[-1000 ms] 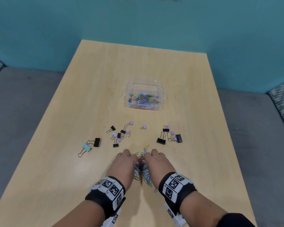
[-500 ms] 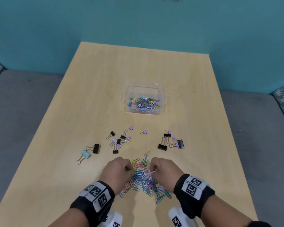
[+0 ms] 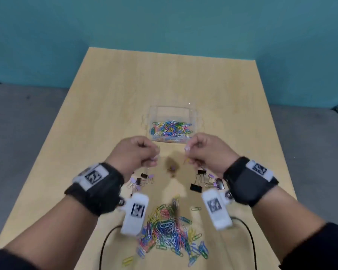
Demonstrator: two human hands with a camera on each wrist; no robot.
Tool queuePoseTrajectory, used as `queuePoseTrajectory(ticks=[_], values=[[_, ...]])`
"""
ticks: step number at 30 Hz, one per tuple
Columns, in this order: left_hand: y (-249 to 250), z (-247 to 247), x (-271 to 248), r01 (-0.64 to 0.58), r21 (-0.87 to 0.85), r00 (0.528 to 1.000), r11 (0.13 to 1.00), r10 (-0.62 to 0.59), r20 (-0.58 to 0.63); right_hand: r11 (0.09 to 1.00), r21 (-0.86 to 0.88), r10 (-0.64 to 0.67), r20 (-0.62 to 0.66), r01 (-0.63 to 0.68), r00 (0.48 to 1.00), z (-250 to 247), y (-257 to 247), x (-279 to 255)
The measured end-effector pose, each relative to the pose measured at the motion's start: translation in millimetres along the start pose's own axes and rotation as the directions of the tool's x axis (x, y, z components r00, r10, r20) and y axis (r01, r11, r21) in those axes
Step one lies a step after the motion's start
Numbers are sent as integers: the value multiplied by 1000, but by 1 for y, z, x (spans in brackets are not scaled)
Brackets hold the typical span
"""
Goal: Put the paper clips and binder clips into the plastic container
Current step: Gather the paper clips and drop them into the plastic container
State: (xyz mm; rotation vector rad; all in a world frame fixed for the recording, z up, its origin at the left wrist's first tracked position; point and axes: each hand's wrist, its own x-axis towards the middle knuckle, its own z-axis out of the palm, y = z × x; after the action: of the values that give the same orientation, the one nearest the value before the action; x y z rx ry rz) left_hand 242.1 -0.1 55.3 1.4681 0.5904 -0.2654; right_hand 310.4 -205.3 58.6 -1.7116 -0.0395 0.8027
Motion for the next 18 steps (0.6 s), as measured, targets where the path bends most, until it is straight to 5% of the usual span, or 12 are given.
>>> queuePoseTrajectory(ticks=[5,10,15,18], values=[[38,13,67,-146,124,976,981,163,-141,982,-180,-110,-252,65,961,-10,-27,72],[40,24,84,-155,216,976,964,183,-118,915,-403,-89,-240,-16,967,-7,-30,92],[6,-2,34,-188,330,964,925,238,-116,727,-685,-224,-186,37,957,-15,-7,28],[-47,-27,-27,-190,673,968,715,252,5,645,-761,-165,-48,71,985,-10,43,-42]])
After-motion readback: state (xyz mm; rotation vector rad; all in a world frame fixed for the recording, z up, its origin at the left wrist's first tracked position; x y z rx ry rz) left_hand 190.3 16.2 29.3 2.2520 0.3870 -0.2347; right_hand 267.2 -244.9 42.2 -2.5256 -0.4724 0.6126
